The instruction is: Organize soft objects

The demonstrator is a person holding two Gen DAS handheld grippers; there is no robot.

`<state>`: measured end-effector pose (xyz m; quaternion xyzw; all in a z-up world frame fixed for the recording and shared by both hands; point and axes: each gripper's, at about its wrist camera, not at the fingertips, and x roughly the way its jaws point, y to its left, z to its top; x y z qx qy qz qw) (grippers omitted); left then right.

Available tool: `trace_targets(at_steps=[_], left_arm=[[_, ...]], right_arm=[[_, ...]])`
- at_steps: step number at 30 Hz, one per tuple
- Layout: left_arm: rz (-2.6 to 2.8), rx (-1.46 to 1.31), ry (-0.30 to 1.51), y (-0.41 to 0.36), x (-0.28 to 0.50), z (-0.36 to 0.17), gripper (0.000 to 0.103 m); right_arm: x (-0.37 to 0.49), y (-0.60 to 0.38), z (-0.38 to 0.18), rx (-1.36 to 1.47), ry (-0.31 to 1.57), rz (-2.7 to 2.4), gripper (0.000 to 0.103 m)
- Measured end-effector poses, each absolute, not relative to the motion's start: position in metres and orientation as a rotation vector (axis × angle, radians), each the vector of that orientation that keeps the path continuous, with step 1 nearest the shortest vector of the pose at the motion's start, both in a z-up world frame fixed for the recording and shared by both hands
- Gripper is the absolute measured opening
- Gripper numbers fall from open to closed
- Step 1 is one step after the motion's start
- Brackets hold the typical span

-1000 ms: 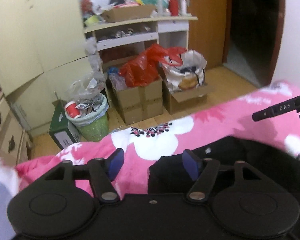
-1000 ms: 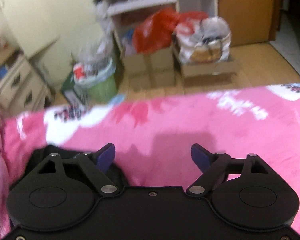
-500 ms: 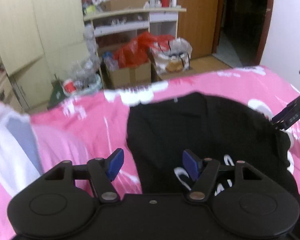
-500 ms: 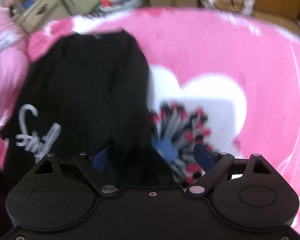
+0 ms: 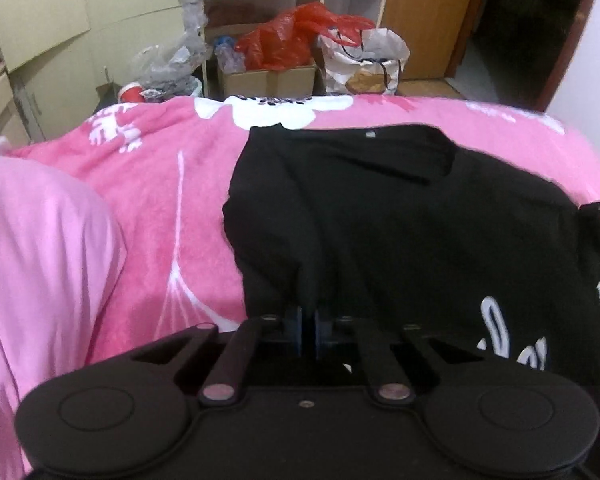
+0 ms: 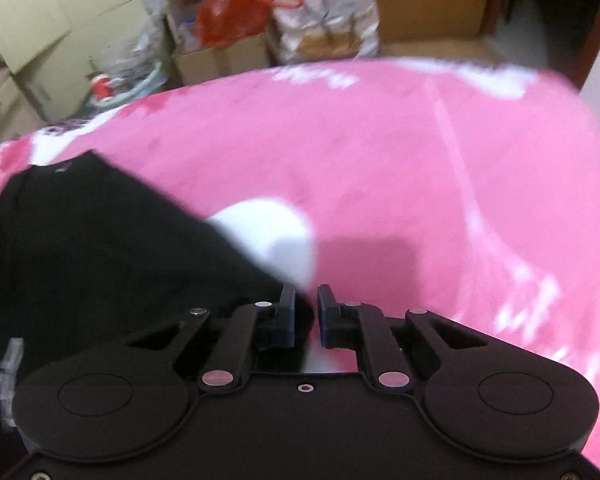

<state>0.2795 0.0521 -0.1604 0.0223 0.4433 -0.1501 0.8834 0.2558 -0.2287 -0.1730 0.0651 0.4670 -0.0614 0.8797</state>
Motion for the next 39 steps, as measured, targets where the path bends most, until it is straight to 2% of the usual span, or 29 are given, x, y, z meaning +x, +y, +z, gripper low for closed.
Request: trace_targets(at_steps=[6, 10, 11, 12, 14, 17, 20, 21, 22, 23, 24, 26, 39], left_arm=[[-0.335, -0.045, 0.994, 0.076, 0.289, -0.146, 0.006], [-0.306, -0.063, 1.028, 0.093, 0.288, -0.144, 0.006], [-0.303, -0.048, 1.023, 0.094, 0.287, -0.143, 0.006], [-0.314, -0.025, 1.013, 0.098, 0.285, -0.143, 0.006], [-0.288, -0.014, 1.012, 0.103, 0.283, -0.144, 0.006], [-0.183, 0.137, 0.983, 0.097, 0.279, -0.149, 0.005], [-0.146, 0.142, 0.999, 0.102, 0.280, -0.159, 0.002], [-0.133, 0.145, 1.001, 0.104, 0.280, -0.161, 0.001], [-0.115, 0.163, 0.990, 0.104, 0.280, -0.163, 0.001], [-0.108, 0.171, 0.983, 0.105, 0.280, -0.163, 0.001], [-0.101, 0.180, 0.976, 0.106, 0.280, -0.163, 0.001], [-0.097, 0.178, 0.971, 0.108, 0.281, -0.162, 0.001], [-0.051, 0.252, 0.911, 0.104, 0.301, -0.154, 0.001]], right_arm=[[0.271, -0.276, -0.179, 0.103, 0.993, -0.239, 0.006], [0.254, -0.275, -0.178, 0.218, 0.979, -0.044, 0.010], [0.247, -0.269, -0.176, 0.229, 0.972, 0.010, 0.022], [0.241, -0.264, -0.174, 0.241, 0.969, 0.060, 0.046], [0.231, -0.250, -0.175, 0.266, 0.985, 0.165, 0.077], [0.226, -0.234, -0.177, 0.261, 0.997, 0.213, 0.078], [0.237, -0.224, -0.187, 0.316, 1.029, 0.235, 0.084], [0.244, -0.226, -0.191, 0.316, 1.032, 0.233, 0.080], [0.245, -0.224, -0.194, 0.307, 1.031, 0.217, 0.069], [0.245, -0.219, -0.195, 0.270, 1.035, 0.166, 0.038], [0.245, -0.214, -0.194, 0.205, 1.039, 0.076, 0.025], [0.245, -0.216, -0.193, 0.211, 1.026, 0.054, 0.009], [0.272, -0.296, -0.188, 0.178, 0.949, -0.181, 0.009]])
